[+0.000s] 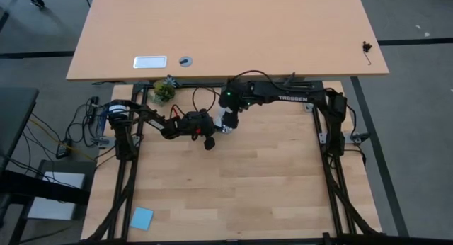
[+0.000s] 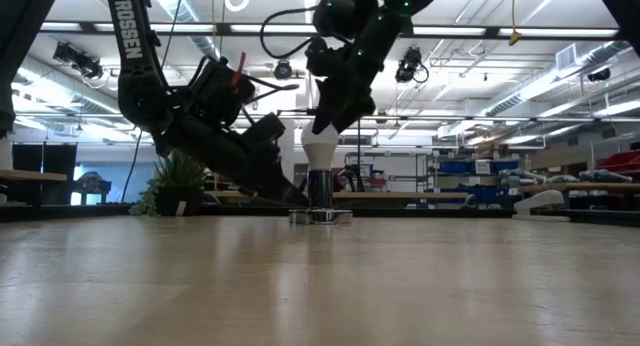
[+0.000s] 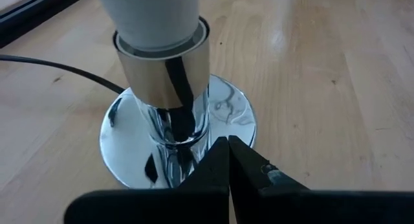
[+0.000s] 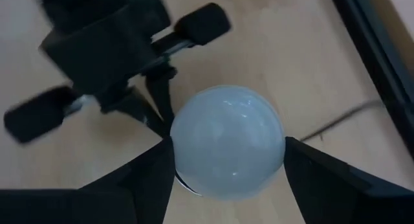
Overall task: Screw lightbulb
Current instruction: Insert the lightbulb into the lamp
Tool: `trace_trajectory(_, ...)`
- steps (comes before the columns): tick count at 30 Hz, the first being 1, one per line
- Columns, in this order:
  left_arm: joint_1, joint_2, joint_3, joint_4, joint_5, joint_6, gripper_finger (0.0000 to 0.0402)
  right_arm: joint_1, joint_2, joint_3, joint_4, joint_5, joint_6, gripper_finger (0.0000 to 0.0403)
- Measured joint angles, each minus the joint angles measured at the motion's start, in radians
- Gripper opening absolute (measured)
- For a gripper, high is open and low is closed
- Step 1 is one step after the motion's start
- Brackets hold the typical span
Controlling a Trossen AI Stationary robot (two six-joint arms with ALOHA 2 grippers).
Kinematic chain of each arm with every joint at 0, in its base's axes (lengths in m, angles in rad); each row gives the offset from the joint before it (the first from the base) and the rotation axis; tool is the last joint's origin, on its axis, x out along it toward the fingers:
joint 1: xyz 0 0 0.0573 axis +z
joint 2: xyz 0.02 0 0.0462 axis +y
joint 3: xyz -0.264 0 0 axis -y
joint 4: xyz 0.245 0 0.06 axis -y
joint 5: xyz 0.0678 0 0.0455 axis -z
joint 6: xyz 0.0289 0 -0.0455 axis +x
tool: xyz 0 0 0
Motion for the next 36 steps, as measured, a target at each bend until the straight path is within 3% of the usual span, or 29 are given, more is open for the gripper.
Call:
trace_trajectory(5,0.000,0.000,0.000,-0.008,-0.016,0.000,0.0001,0.044,0.001,-0.006,-0.003,0.082,0.258,0.0292)
trace_trajectory(8,0.000,0.000,0.000,-0.010,-0.016,0.000,0.0001,0.067,0.005,-0.008,-0.006,0.083,0.274,0.0306)
trace_trajectory(15,0.000,0.000,0.000,-0.014,-0.018,0.000,0.0001,0.088,0.002,0.047,-0.059,0.068,0.087,0.0335)
trace_trajectory(23,0.000,0.000,0.000,-0.015,-0.017,0.000,0.0001,0.061,0.001,0.088,-0.059,0.014,-0.355,0.0343)
trace_trajectory(28,0.000,0.027,0.001,0.019,-0.017,0.000,0.0001,0.016,0.009,0.080,-0.047,-0.083,-0.371,0.0333)
trace_trajectory(36,0.000,0.160,0.064,0.111,0.012,-0.006,0.0001,0.011,0.010,0.069,-0.034,-0.101,-0.303,0.0312)
